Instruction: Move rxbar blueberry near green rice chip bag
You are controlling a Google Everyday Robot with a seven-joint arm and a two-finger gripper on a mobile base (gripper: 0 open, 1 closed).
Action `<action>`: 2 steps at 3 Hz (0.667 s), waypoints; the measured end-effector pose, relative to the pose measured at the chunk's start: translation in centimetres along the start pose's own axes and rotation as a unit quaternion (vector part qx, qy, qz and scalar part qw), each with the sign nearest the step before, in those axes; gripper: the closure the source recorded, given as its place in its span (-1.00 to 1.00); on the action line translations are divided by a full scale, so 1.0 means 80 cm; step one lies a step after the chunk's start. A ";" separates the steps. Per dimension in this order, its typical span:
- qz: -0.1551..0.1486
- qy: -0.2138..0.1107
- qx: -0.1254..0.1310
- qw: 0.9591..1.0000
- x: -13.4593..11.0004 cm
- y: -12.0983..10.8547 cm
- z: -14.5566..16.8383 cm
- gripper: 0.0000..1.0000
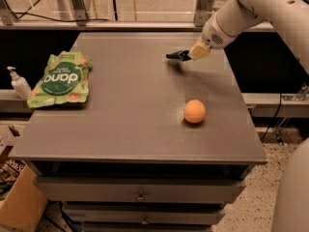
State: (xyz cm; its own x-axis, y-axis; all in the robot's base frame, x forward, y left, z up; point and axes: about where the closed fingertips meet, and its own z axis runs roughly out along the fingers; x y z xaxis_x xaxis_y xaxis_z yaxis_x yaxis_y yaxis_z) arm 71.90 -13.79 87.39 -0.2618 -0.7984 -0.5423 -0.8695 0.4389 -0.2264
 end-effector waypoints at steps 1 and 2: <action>-0.021 -0.022 -0.018 0.999 -0.024 0.024 -0.026 1.00; -0.057 -0.052 -0.052 0.996 -0.061 0.065 -0.038 1.00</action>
Offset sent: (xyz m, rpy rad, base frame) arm -0.0791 0.0890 0.0625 0.1198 -0.0160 0.3050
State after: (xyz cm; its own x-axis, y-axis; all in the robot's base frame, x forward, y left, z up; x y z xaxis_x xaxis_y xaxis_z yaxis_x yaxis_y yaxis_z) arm 67.35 -8.84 91.31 -0.1193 -0.7911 -0.5999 -0.9312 0.2988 -0.2088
